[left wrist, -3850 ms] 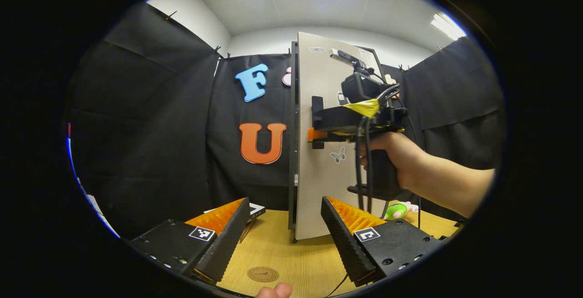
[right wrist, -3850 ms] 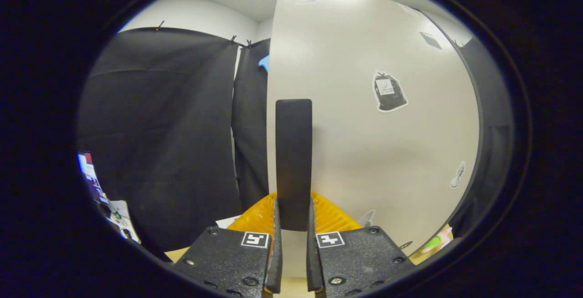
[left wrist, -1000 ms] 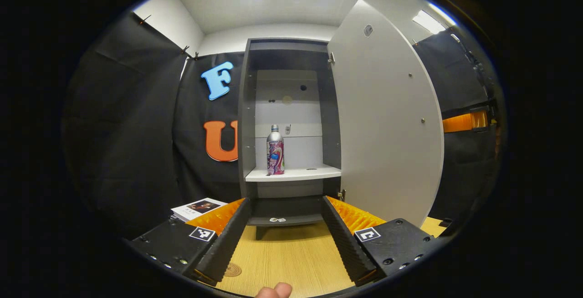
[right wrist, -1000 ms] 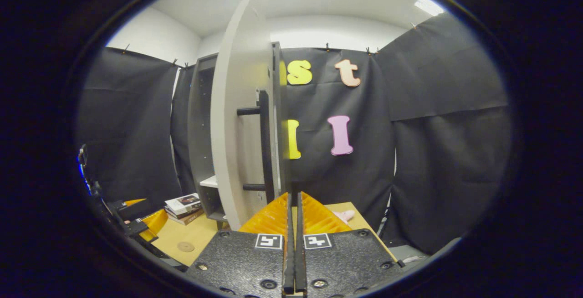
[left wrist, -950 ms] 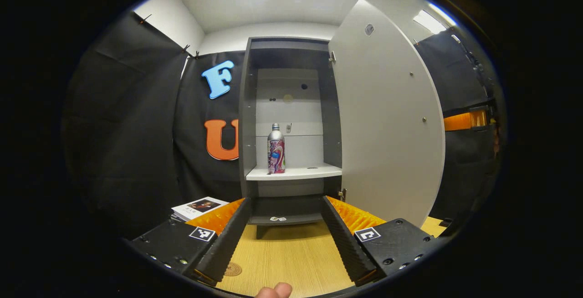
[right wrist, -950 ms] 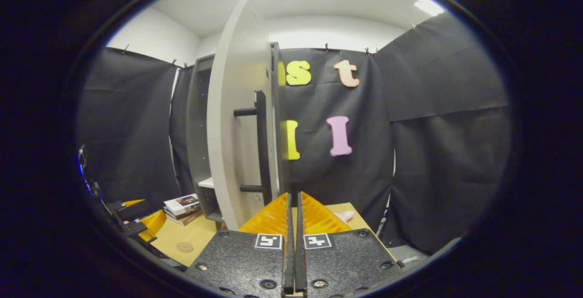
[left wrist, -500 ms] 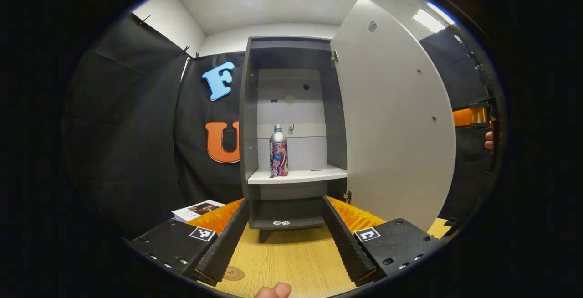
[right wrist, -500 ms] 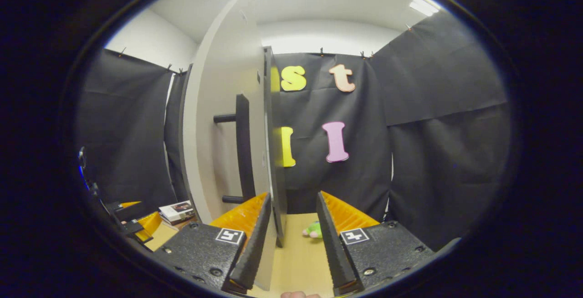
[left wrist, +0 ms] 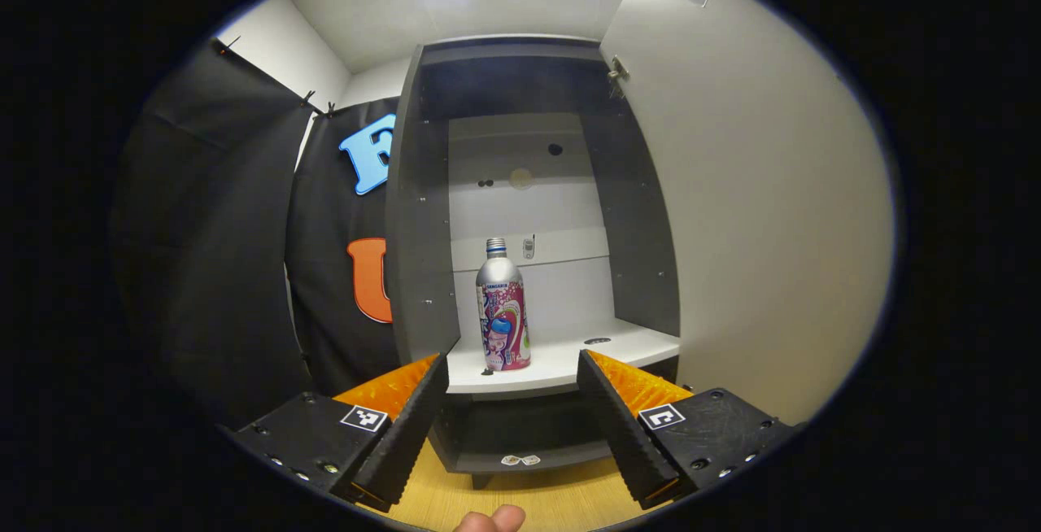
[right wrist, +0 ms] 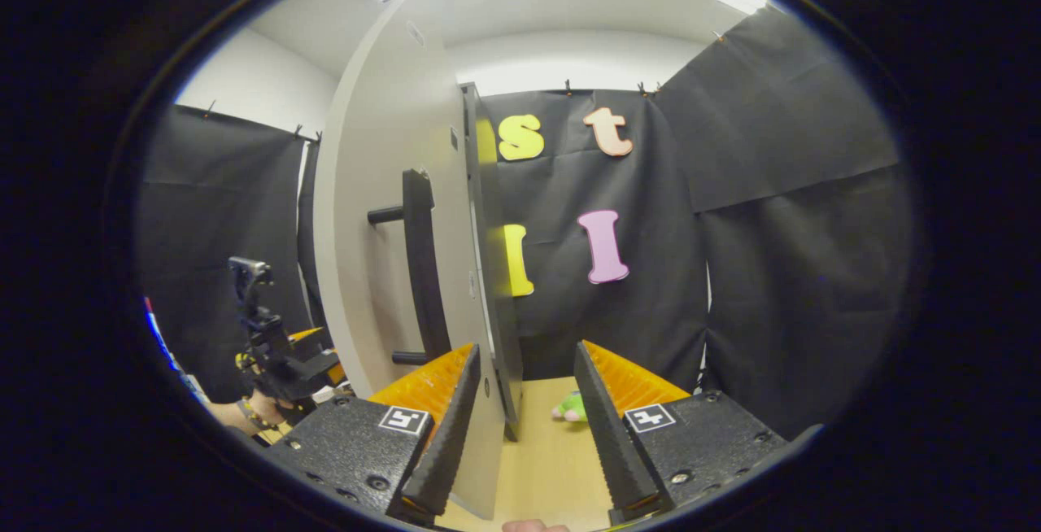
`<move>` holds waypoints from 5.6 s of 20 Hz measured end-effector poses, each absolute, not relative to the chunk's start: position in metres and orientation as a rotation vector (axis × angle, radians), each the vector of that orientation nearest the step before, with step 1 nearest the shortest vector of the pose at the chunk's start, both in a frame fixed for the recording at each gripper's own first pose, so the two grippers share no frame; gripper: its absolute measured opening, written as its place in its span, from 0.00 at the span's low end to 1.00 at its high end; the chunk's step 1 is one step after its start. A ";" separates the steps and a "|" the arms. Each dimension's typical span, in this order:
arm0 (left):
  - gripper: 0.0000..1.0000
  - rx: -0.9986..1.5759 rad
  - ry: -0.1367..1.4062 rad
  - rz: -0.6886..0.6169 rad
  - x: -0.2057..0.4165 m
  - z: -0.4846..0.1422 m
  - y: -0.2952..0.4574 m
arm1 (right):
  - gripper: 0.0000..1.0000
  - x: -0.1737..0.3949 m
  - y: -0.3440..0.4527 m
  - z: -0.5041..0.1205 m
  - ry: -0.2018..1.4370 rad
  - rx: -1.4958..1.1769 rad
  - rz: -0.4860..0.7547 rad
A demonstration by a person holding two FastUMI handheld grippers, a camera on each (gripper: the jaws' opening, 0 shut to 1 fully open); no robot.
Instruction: Open the cabinet door with the right hand, grasp the bottle in the cabinet with the left hand and place it on the coaster, then close the cabinet door with the right hand.
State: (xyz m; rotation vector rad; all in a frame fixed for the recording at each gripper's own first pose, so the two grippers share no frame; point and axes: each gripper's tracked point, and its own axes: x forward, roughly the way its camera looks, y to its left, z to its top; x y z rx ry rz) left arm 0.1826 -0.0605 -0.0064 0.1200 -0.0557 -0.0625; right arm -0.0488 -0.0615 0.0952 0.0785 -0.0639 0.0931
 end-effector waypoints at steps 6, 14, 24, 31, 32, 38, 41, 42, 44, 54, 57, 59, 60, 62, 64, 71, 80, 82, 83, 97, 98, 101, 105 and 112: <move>0.96 0.109 -0.058 -0.055 0.259 -0.010 -0.055 | 0.74 -0.043 -0.063 0.096 -0.049 0.069 0.083; 0.96 0.107 -0.011 -0.018 0.322 -0.025 -0.046 | 0.69 -0.041 -0.064 0.093 -0.025 0.060 0.055; 0.96 0.055 -0.042 -0.024 0.356 -0.011 -0.045 | 0.74 -0.032 -0.069 0.087 -0.005 0.066 0.028; 0.79 0.059 -0.051 -0.058 0.358 -0.005 -0.050 | 0.74 -0.028 -0.070 0.087 -0.010 0.076 0.017; 0.78 0.053 -0.045 -0.061 0.357 -0.006 -0.049 | 0.74 -0.029 -0.070 0.087 -0.010 0.075 0.016; 0.78 0.030 -0.109 -0.067 0.311 0.028 -0.039 | 0.74 -0.029 -0.071 0.088 -0.017 0.059 0.006; 0.77 0.024 -0.144 -0.090 0.272 0.039 -0.031 | 0.74 -0.029 -0.071 0.088 -0.023 0.062 0.008; 0.77 0.031 -0.146 -0.091 0.255 0.037 -0.028 | 0.74 -0.029 -0.071 0.088 -0.025 0.066 0.008; 0.77 0.048 -0.144 -0.073 0.221 0.025 -0.018 | 0.69 -0.029 -0.070 0.088 -0.029 0.069 0.014; 0.77 0.170 0.017 0.200 0.094 -0.145 0.071 | 0.69 -0.029 -0.070 0.089 -0.041 0.061 0.025; 0.77 0.118 0.097 0.265 0.078 -0.201 0.087 | 0.69 -0.028 -0.069 0.088 -0.038 0.073 0.033; 0.77 0.102 0.130 0.300 0.071 -0.222 0.094 | 0.69 -0.028 -0.070 0.088 -0.034 0.066 0.032; 0.77 0.102 0.139 0.317 0.068 -0.230 0.099 | 0.74 -0.028 -0.070 0.088 -0.032 0.060 0.029; 0.77 0.100 0.171 0.349 0.063 -0.250 0.109 | 0.73 -0.029 -0.070 0.089 -0.030 0.047 0.019; 0.78 0.074 0.212 0.371 0.056 -0.271 0.116 | 0.74 -0.029 -0.070 0.089 -0.024 0.039 0.010; 0.78 0.062 0.194 0.414 0.046 -0.287 0.129 | 0.69 -0.030 -0.071 0.089 -0.009 0.023 -0.009; 0.79 0.095 0.188 0.424 0.024 -0.287 0.120 | 0.69 -0.031 -0.071 0.089 -0.001 0.024 -0.009; 0.80 0.088 0.193 0.426 0.023 -0.287 0.124 | 0.74 -0.030 -0.071 0.089 -0.004 0.022 -0.008; 0.81 0.087 0.204 0.420 0.022 -0.289 0.124 | 0.69 -0.030 -0.071 0.089 -0.006 0.019 -0.007; 0.94 0.038 0.059 0.206 0.018 -0.071 0.073 | 0.69 -0.028 -0.069 0.097 -0.050 -0.049 -0.013; 0.94 0.030 0.049 0.177 0.020 -0.049 0.064 | 0.63 -0.029 -0.068 0.098 -0.062 -0.057 -0.012; 0.94 0.025 0.048 0.122 0.021 -0.016 0.045 | 0.70 -0.028 -0.068 0.098 -0.075 -0.056 -0.007; 0.94 0.018 0.020 0.043 0.014 0.009 0.015 | 0.69 -0.023 -0.052 0.095 -0.079 0.040 0.066; 0.94 0.033 0.019 0.020 0.004 0.004 0.012 | 0.69 -0.025 0.033 0.092 -0.084 0.025 0.256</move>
